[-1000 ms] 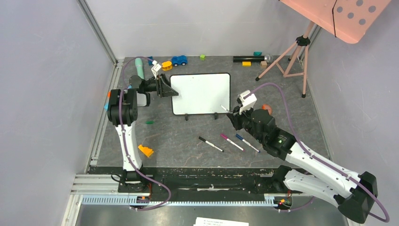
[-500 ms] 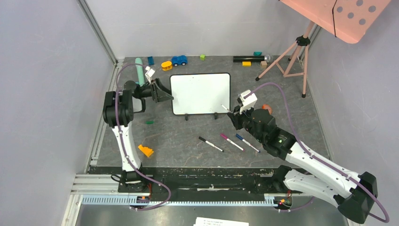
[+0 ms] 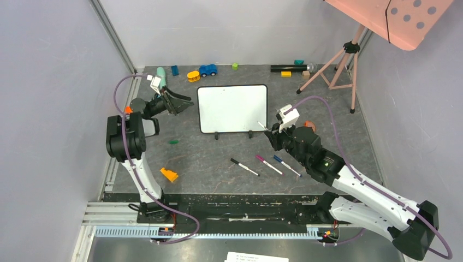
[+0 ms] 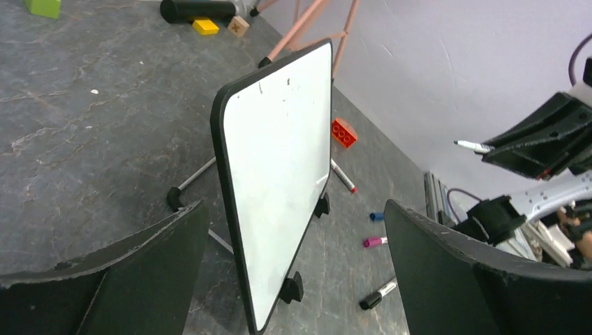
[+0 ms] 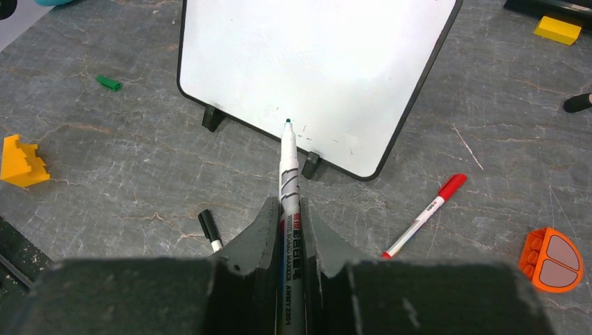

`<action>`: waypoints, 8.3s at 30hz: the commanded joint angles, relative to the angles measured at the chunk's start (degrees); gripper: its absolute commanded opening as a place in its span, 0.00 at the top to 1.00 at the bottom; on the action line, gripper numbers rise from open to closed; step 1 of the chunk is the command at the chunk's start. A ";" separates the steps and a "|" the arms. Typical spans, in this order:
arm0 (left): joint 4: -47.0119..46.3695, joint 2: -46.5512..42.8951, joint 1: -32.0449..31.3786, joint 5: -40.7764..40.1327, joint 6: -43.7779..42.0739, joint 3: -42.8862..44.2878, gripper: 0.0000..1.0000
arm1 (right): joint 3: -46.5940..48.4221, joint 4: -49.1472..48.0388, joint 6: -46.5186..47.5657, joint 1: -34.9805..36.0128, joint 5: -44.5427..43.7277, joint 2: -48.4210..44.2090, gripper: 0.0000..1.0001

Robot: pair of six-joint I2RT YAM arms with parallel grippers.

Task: Write a sentence on the whiteboard
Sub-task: Move the whiteboard to the center of the board.

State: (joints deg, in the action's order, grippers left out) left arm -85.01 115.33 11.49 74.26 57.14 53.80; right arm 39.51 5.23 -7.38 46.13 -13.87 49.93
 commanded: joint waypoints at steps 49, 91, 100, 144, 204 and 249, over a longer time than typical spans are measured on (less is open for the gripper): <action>-4.20 6.90 -9.22 -8.11 -3.99 -5.88 0.94 | -3.63 -1.72 -1.47 -0.25 -1.02 -7.37 1.00; -4.21 3.07 -16.91 5.25 1.30 -9.18 0.98 | -6.82 -1.72 -3.02 -0.23 -3.25 -10.34 1.00; -4.20 3.02 -17.96 6.52 2.02 -7.24 0.98 | -6.72 -1.46 -2.69 -0.25 -3.96 -10.23 1.00; -4.20 -3.53 -13.81 11.50 3.44 -5.13 0.00 | -4.09 0.31 -1.98 -0.25 -5.90 -9.85 1.00; 61.16 -54.90 -16.15 -50.97 -61.07 -37.78 0.00 | -3.80 0.70 -1.82 -0.34 -4.10 -12.90 1.00; 46.21 -80.38 -21.29 -40.95 -31.57 -51.35 0.00 | 0.81 14.70 -3.59 -0.34 -6.16 -17.82 1.00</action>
State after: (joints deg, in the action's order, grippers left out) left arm -34.65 33.30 -9.50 29.19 27.57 2.35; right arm 36.42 17.26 -10.09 45.89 -22.17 31.33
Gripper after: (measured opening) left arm 0.994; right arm 0.131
